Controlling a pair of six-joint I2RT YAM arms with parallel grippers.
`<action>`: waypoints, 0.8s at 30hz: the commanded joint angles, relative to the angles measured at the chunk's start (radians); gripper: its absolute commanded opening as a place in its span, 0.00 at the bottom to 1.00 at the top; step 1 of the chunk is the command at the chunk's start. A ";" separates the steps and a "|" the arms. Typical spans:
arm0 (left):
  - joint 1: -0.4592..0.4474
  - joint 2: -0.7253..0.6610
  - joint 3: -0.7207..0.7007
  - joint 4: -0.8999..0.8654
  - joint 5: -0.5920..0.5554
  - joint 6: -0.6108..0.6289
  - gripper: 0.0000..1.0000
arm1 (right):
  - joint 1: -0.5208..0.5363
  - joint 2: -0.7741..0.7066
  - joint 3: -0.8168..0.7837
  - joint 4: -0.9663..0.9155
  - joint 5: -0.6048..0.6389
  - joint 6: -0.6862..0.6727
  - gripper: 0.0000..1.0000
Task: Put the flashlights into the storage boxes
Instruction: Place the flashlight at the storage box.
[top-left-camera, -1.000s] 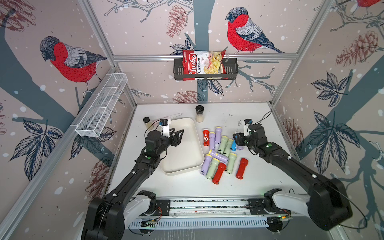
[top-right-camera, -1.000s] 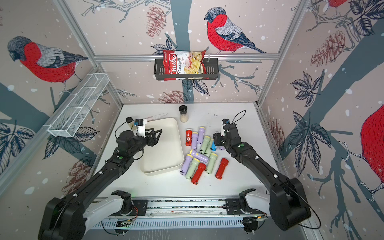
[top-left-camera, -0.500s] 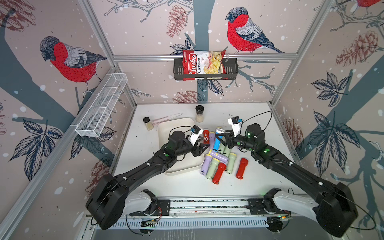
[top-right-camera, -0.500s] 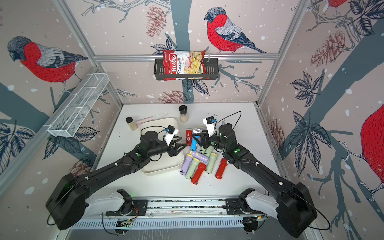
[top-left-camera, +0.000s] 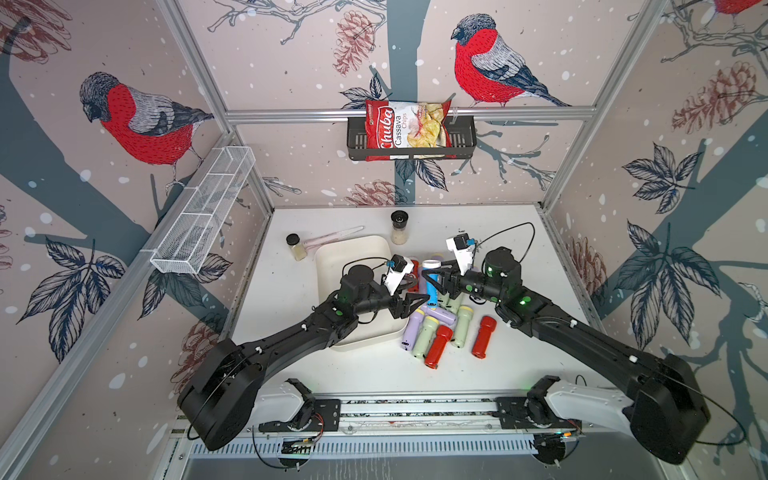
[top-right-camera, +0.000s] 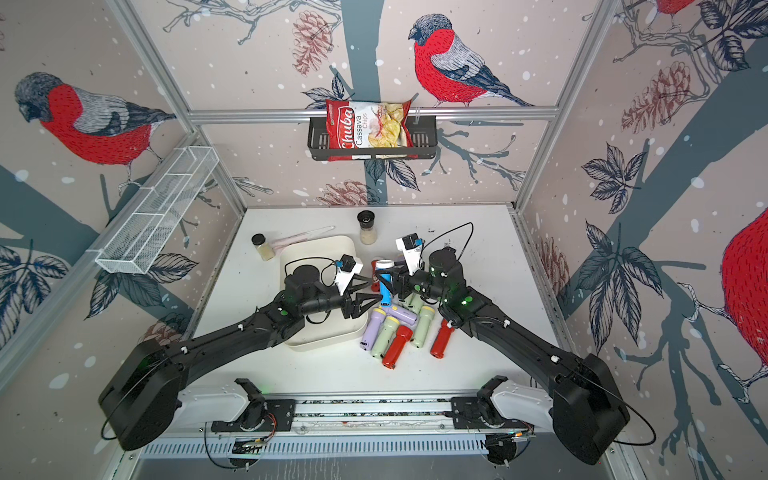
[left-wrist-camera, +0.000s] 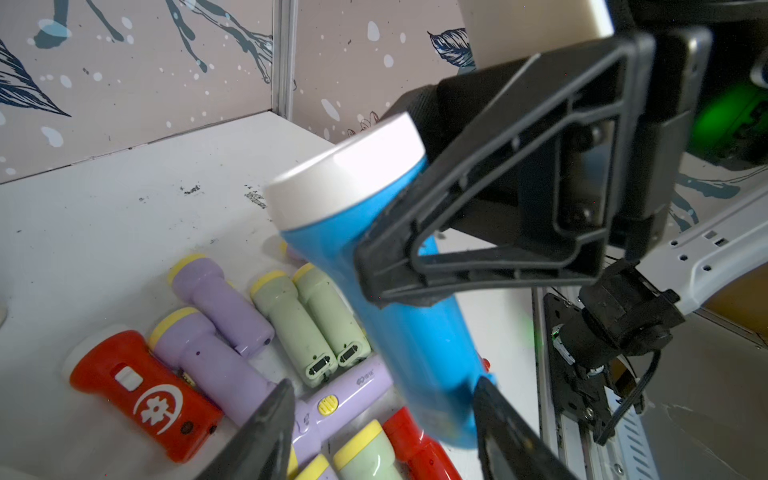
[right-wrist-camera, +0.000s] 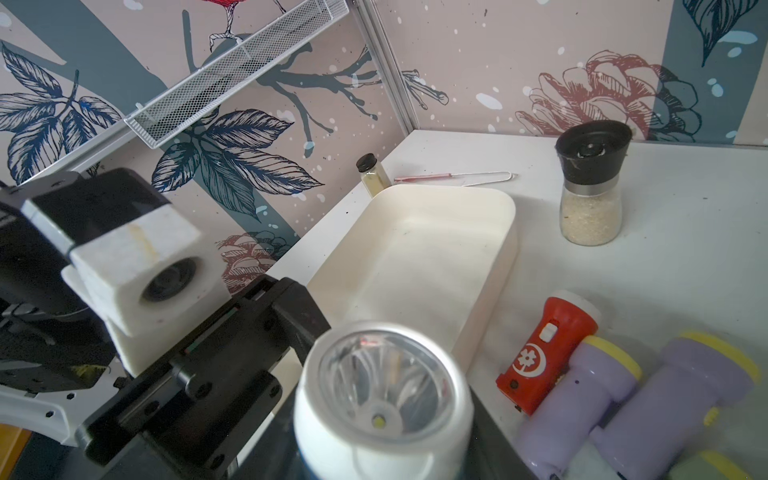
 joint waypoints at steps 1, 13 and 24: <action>-0.001 -0.008 -0.013 0.114 0.049 -0.045 0.67 | 0.005 -0.011 -0.008 0.075 0.058 0.019 0.32; -0.002 0.035 -0.019 0.233 0.048 -0.145 0.68 | 0.013 -0.030 -0.028 0.149 -0.016 0.009 0.33; -0.002 0.081 -0.022 0.335 0.088 -0.210 0.62 | 0.023 -0.013 -0.034 0.163 -0.051 0.004 0.33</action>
